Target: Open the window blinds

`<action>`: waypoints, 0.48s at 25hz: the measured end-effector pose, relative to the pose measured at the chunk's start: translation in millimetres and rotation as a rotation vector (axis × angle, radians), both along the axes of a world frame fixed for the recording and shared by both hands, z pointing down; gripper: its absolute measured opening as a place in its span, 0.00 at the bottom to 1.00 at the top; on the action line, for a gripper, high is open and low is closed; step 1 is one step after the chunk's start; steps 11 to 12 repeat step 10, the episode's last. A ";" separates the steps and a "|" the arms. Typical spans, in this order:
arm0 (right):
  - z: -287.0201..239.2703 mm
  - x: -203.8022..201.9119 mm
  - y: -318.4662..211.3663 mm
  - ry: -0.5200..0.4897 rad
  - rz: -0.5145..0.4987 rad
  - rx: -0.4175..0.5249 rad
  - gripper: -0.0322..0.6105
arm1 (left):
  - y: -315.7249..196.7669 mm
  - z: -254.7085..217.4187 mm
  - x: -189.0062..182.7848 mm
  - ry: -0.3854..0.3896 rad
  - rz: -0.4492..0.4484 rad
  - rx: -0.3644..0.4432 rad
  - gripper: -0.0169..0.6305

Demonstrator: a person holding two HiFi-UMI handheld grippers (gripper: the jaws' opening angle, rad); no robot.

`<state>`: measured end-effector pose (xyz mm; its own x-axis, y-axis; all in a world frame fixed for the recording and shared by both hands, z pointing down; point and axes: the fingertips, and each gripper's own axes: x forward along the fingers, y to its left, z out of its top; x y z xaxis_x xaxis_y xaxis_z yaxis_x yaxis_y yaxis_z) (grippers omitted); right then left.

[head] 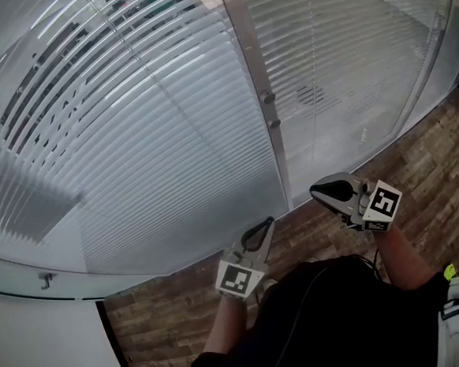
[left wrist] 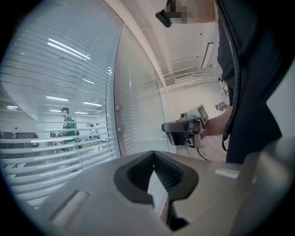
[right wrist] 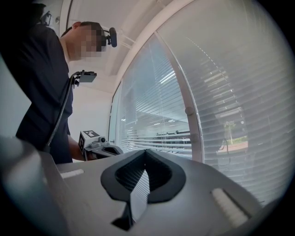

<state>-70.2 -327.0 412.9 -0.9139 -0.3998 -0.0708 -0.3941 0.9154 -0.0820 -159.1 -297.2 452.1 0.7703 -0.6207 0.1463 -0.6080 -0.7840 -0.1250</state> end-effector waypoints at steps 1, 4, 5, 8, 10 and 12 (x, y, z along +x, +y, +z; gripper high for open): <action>-0.5 -0.3 -0.1 -0.003 0.000 0.004 0.06 | -0.1 0.3 0.0 -0.001 0.002 -0.001 0.03; -1.2 1.6 -5.4 -0.002 0.024 0.021 0.06 | -1.2 -0.5 -0.2 0.006 0.002 -0.001 0.03; -2.1 1.5 -6.2 -0.006 0.028 0.026 0.06 | -1.6 -0.9 -0.2 0.009 0.002 -0.001 0.03; -4.1 -1.1 -2.0 -0.012 0.002 0.044 0.06 | -1.7 -1.3 0.2 0.012 0.001 -0.005 0.03; -4.2 -2.7 1.4 -0.007 -0.016 0.053 0.06 | -1.4 -1.8 0.7 0.016 0.000 -0.009 0.03; -4.2 -2.7 1.4 -0.007 -0.016 0.053 0.06 | -1.4 -1.8 0.7 0.016 0.000 -0.009 0.03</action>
